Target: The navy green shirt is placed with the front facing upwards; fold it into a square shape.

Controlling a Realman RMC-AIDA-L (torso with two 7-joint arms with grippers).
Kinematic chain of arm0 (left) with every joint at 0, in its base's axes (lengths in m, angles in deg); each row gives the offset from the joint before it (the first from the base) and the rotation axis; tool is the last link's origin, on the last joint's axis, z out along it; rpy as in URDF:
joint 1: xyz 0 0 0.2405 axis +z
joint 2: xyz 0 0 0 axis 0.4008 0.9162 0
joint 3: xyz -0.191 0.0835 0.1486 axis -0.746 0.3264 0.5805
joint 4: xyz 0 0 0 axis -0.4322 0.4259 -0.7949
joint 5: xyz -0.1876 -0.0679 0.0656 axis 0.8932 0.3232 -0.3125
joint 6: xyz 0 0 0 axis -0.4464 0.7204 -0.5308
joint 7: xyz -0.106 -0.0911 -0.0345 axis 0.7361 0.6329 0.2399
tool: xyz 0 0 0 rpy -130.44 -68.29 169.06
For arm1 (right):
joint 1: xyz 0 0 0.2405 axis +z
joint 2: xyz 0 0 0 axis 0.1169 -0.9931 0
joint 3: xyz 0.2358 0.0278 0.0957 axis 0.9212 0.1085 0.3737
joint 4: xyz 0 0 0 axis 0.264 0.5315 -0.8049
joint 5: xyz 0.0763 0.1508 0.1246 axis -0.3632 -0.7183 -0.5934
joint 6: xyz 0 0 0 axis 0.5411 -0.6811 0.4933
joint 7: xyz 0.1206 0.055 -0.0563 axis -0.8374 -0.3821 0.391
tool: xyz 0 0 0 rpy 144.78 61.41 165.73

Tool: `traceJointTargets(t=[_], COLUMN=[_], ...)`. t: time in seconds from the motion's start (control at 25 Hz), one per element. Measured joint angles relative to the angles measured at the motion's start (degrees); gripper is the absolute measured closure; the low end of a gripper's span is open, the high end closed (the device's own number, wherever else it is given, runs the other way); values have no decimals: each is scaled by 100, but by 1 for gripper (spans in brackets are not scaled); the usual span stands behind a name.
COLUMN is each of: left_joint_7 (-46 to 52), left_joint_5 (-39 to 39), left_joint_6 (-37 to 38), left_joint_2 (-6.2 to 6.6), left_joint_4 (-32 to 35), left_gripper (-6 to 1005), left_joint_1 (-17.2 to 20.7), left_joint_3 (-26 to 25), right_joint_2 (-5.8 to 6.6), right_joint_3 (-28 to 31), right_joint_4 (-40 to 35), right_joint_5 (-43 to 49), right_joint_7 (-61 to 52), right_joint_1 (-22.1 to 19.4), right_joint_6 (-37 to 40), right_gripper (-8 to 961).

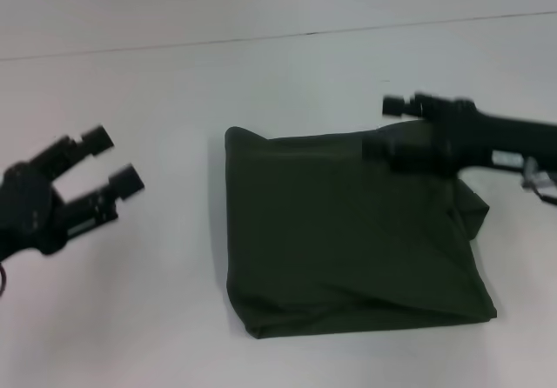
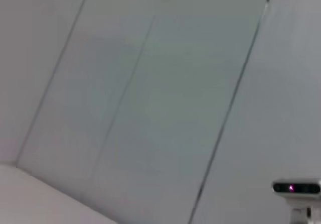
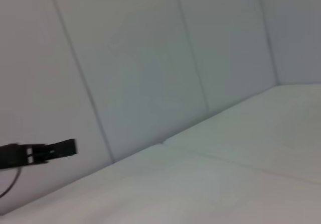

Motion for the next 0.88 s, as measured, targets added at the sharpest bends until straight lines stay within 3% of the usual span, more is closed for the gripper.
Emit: traceJointTargets(t=[0.28, 0.6, 0.88], left_joint_7=[126, 222, 226], left_joint_5=[-704, -1042, -1089], left_joint_6=[159, 250, 269], left_joint_2=[-2, 6, 0], left_joint_4=[48, 75, 77], left_gripper=[112, 112, 112], left_joint_1=[-57, -92, -66], left_joint_3=[37, 70, 40], right_joint_2=[197, 153, 143], right_joint_3=[-41, -56, -41], right_joint_4=[-1, 47, 154], right_joint_5=[538, 1538, 1614], right_joint_7=[43, -138, -130], right_joint_1=[-96, 334, 476], right_joint_6=[749, 851, 774], right_gripper=[34, 38, 37])
